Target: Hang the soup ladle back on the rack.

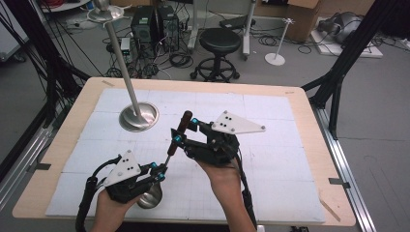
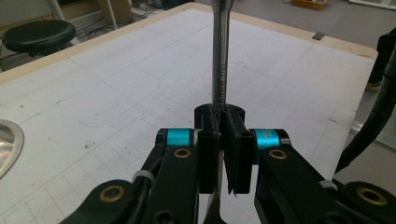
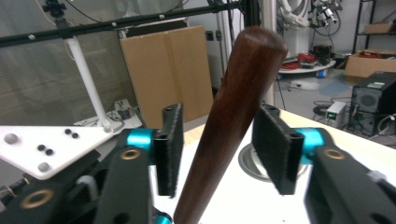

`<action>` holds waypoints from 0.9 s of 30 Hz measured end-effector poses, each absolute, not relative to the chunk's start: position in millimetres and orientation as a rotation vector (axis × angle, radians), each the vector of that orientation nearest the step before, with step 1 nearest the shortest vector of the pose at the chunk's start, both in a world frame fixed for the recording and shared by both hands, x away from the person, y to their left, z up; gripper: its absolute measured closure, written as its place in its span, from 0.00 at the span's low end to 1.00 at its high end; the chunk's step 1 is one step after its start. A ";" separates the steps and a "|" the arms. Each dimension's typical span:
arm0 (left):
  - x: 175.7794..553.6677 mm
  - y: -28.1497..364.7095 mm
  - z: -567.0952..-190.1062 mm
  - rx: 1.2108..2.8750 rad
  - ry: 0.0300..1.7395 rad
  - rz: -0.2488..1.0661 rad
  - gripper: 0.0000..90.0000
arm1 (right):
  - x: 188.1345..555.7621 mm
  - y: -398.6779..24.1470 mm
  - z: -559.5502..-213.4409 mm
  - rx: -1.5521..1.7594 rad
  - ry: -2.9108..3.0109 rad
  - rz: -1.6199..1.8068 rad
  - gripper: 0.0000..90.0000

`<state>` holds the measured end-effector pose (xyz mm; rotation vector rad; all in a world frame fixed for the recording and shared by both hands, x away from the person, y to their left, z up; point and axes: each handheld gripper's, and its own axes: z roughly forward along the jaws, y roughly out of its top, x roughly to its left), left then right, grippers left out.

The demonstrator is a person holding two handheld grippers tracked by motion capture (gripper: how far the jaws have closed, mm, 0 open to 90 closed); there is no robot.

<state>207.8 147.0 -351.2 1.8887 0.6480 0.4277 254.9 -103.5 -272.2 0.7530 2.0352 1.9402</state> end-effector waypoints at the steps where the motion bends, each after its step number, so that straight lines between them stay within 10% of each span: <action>1: 207.9 147.1 -351.1 1.890 0.644 0.424 0.94 | 254.9 -103.9 -271.5 0.754 2.036 1.944 0.67; 27: 212.7 161.1 -351.3 1.817 0.418 0.330 0.91 | 242.6 -88.2 -239.6 0.586 2.173 1.994 0.81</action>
